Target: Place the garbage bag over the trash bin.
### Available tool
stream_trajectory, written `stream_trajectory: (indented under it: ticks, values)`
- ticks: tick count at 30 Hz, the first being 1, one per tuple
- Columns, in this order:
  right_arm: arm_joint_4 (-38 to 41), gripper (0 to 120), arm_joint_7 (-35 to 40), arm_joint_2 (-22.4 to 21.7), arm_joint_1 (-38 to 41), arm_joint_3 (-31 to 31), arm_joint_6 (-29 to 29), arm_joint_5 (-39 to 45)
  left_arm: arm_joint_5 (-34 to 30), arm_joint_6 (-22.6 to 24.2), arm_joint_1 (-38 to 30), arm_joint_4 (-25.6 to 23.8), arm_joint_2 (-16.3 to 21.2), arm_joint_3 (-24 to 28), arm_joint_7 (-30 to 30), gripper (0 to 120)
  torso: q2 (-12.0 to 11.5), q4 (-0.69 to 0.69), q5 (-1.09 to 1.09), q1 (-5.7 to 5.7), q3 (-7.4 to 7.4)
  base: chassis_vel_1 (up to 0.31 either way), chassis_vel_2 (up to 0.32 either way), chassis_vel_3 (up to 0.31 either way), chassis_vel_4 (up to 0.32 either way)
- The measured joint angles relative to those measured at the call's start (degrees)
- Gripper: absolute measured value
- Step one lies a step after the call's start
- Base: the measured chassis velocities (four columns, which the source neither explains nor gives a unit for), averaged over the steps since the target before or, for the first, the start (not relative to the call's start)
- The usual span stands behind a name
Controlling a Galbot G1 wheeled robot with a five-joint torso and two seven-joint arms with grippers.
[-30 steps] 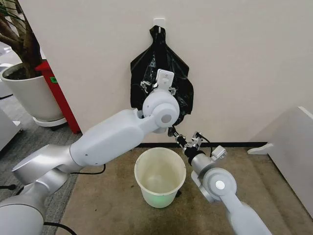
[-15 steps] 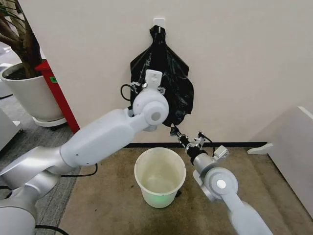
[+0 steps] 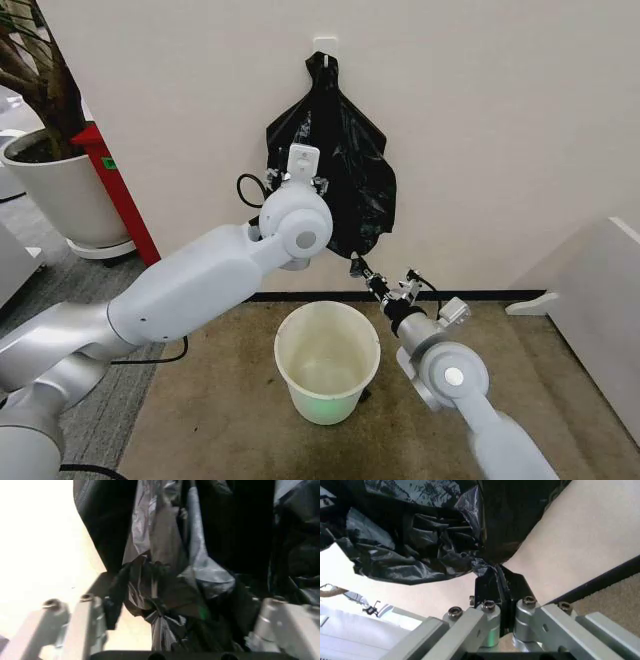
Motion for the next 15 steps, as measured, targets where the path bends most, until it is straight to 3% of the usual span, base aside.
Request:
stream_trajectory:
  ticks: [15]
  values:
    - [0.7, 0, -0.8, -0.2, -0.8, 0.7, -0.7, -2.2, -1.5, -0.6, -0.1, -0.7, -0.1, -0.2, 0.5, 6, 0.0, 0.00, 0.00, 0.00, 0.00, 0.000, 0.000, 0.000, 0.000]
